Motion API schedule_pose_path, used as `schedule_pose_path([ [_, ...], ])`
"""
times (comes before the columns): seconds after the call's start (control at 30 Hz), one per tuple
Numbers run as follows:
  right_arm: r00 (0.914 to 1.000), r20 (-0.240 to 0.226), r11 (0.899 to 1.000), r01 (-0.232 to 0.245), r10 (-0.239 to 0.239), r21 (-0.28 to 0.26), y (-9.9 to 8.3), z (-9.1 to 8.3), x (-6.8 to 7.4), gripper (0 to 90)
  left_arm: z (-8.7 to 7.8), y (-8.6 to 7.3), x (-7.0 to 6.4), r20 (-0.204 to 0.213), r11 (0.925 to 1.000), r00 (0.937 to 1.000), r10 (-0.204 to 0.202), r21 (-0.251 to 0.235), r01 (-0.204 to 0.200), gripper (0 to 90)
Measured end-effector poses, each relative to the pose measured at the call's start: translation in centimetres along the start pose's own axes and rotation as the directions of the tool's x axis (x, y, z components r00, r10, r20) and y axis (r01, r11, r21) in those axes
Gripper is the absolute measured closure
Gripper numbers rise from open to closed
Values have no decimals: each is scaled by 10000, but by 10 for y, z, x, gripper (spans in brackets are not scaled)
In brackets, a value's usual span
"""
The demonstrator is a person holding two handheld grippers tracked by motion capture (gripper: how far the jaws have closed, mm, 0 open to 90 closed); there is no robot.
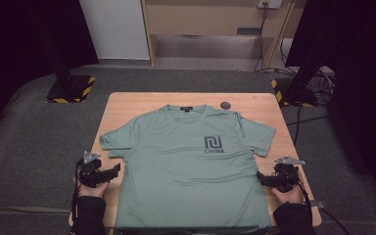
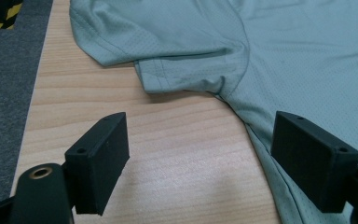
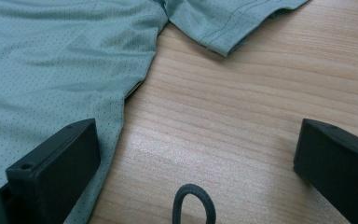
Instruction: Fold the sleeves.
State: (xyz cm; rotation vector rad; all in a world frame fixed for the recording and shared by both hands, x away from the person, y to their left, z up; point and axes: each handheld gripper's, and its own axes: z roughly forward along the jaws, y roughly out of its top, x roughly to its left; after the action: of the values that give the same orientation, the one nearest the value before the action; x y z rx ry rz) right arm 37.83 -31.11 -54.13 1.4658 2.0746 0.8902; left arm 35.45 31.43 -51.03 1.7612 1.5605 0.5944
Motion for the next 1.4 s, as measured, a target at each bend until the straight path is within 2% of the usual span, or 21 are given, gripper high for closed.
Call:
schedule_pose_path([
  [0.37, 10000, 0, 10000, 2, -2, -2, 0, 0, 0, 3, 5, 15, 8, 39, 9996, 9997, -248, -146, 248, 185],
  [0.53, 10000, 0, 10000, 3, -3, -1, 0, 0, 0, 3, 11, 22, 12, 18, 9994, 9995, -325, -141, 325, 185],
  [0.63, 10000, 0, 10000, 3, -3, -1, 0, 0, 0, 3, 15, 24, 15, 141, 9988, 9990, -422, -261, 426, 198],
  [0.7, 10000, 0, 10000, 2, -2, -1, 0, 0, 0, 3, 19, 26, 15, 3, 9994, 9995, -330, -83, 330, 196],
  [0.87, 10000, 0, 10000, 1, -1, 0, 0, 0, 0, 3, 23, 33, 15, -194, 9999, 9998, -96, -61, 95, 197],
  [0.93, 10000, 1, 10000, 2, -2, -1, 0, 0, 0, 3, 24, 35, 16, -154, 9996, 9997, -174, -228, 171, 206],
  [1.07, 10000, 0, 10000, -1, 1, 0, 0, 0, 0, 3, 27, 35, 20, -397, 9999, 9991, -137, -89, 134, 208],
  [1.33, 10000, 0, 10000, 1, -1, -2, 0, 0, 0, 3, 22, 37, 24, -561, 10000, 9984, -81, -44, 79, 211],
  [1.4, 10000, 0, 10000, 1, -1, -1, 0, 0, 0, 3, 20, 40, 22, -680, 9999, 9976, 152, 77, -147, 204],
])
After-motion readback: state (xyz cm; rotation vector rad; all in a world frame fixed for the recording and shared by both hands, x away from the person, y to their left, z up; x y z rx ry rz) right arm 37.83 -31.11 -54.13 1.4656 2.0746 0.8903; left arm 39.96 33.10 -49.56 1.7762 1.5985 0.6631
